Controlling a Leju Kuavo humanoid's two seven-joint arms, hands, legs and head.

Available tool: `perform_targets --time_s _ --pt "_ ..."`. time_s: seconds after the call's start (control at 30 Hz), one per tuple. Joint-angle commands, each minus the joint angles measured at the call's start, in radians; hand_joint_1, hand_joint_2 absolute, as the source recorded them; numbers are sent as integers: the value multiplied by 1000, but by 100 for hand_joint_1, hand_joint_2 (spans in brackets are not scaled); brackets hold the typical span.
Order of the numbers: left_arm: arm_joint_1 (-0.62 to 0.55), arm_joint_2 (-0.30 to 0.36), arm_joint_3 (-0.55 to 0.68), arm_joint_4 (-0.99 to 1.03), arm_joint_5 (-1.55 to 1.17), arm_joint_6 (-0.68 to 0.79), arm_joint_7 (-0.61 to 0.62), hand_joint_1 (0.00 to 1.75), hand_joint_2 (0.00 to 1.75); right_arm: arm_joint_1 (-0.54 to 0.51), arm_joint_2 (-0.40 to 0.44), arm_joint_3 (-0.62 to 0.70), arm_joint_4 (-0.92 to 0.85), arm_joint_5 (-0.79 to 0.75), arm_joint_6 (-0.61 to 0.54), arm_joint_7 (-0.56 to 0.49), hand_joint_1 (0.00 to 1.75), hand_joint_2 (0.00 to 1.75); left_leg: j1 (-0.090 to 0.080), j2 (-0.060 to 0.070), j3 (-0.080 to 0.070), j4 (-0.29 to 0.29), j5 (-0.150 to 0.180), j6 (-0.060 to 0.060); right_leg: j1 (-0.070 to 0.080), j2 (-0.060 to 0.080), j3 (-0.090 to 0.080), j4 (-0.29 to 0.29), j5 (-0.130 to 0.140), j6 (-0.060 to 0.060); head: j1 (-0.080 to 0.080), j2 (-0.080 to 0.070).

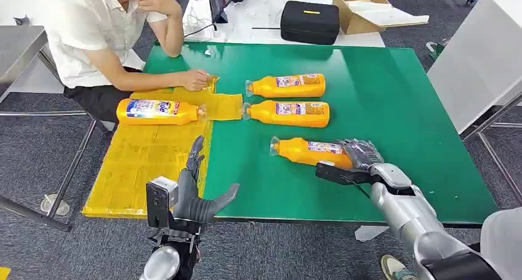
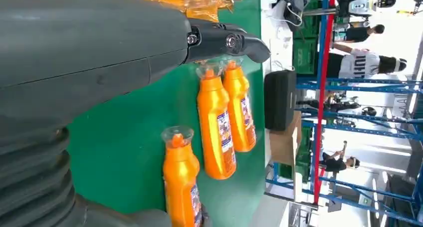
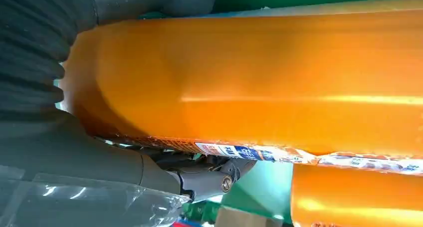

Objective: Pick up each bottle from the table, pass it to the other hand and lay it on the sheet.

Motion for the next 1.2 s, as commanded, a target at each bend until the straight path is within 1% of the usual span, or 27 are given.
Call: perform_targets --time_s 0.03,0.1,0.13,0.2,0.23,0.27,0.3,0.37,0.4,0.43,0.47,0.53,0.63,0.67,0.73,0.83,0.87,0.97,1.0,1.07,1.13,1.2 --pt "-52 18 -30 37 35 -18 -7 0 175 119 -26 -105 10 -301 163 -259 175 175 2 -7 1 -1 2 0 2 -7 5 -3 0 -2 0 0" --pt "-40 10 -7 39 109 -45 14 0 175 172 13 -145 -80 -393 166 -307 175 175 2 -6 3 -2 1 0 2 -6 7 -4 0 -2 1 0" --pt "-33 3 11 50 173 -68 42 0 175 209 44 -163 -164 -438 152 -327 175 175 2 -2 4 -1 0 0 2 -2 6 -3 0 -2 1 0" --pt "-29 -1 24 76 264 -105 77 0 175 267 89 -171 -311 -505 152 -339 175 175 2 1 4 -2 0 -1 2 1 6 -3 1 -3 1 0" --pt "-30 2 25 100 305 -124 93 0 175 300 133 -178 -400 -551 143 -358 175 175 1 2 4 -1 -2 -1 2 3 6 -2 1 -2 0 0" --pt "-33 5 20 117 317 -131 91 0 175 320 161 -168 -457 -570 136 -347 175 175 2 5 5 -2 -2 -2 3 5 5 -2 1 -3 1 0" --pt "-34 7 17 132 333 -149 89 0 175 340 191 -159 -512 -590 122 -360 175 175 2 7 4 -2 -2 -2 3 7 4 -2 1 -4 0 0" --pt "-38 10 6 150 350 -162 88 0 175 377 243 -123 -591 -643 111 -356 175 175 2 7 4 -2 -2 -2 3 7 3 -1 1 -4 0 0" --pt "-41 12 0 148 349 -165 83 0 175 387 263 -108 -605 -660 105 -358 175 175 2 4 2 -2 -2 -2 4 5 1 0 0 -3 0 0" --pt "-49 14 -4 147 359 -178 87 0 175 387 281 -79 -604 -675 115 -357 175 175 3 6 0 -1 -2 -3 5 7 0 0 0 -4 1 0" --pt "-55 15 -8 147 366 -188 95 0 175 383 290 -63 -599 -679 112 -358 175 175 3 4 -2 -1 -1 -2 4 5 -3 1 0 -2 0 0" --pt "-80 17 -26 174 384 -217 123 0 175 350 308 -13 -557 -712 123 -370 175 175 3 4 -3 0 -2 -3 4 5 -5 3 -1 -3 0 0" --pt "-101 6 -29 213 391 -217 124 0 175 321 323 30 -537 -724 98 -384 175 175 3 3 -7 -1 1 -3 3 3 -7 2 0 -2 0 0" --pt "-101 6 -28 213 394 -217 121 0 175 320 326 32 -539 -729 95 -385 175 175 3 4 -7 -1 0 -3 3 4 -7 2 0 -2 0 0" --pt "-95 14 -31 185 337 -168 63 0 175 325 320 33 -549 -753 91 -379 175 175 2 3 -7 0 0 -3 3 3 -7 2 0 -2 1 0" --pt "-77 24 -23 128 318 -157 54 0 175 329 317 21 -548 -774 90 -375 175 175 1 1 -8 0 0 -3 2 1 -7 2 -1 -2 0 0" --pt "-79 23 -21 124 317 -157 55 0 175 321 317 33 -544 -773 108 -378 175 175 1 1 -7 0 0 -3 2 1 -6 2 -1 -3 0 0" --pt "-81 20 -18 119 317 -158 55 0 175 313 325 36 -541 -773 108 -377 175 175 1 2 -7 1 0 -3 1 3 -7 3 -1 -3 1 0" --pt "-83 17 -16 122 319 -158 55 0 175 306 323 44 -533 -770 115 -374 175 175 0 2 -9 0 1 -3 1 3 -8 2 0 -2 1 0" --pt "-93 12 -18 107 326 -179 32 0 175 273 319 81 -493 -754 146 -358 175 175 1 3 -7 1 -1 -3 2 4 -7 3 -1 -3 0 0" --pt "-95 13 -27 71 336 -212 23 0 175 239 327 98 -432 -748 155 -349 175 175 1 1 -10 0 1 -3 1 1 -9 2 0 -2 0 0" --pt "-89 15 -29 37 343 -226 18 0 175 223 335 104 -392 -752 162 -349 175 175 1 4 -8 1 0 -3 2 4 -8 3 0 -3 0 0"
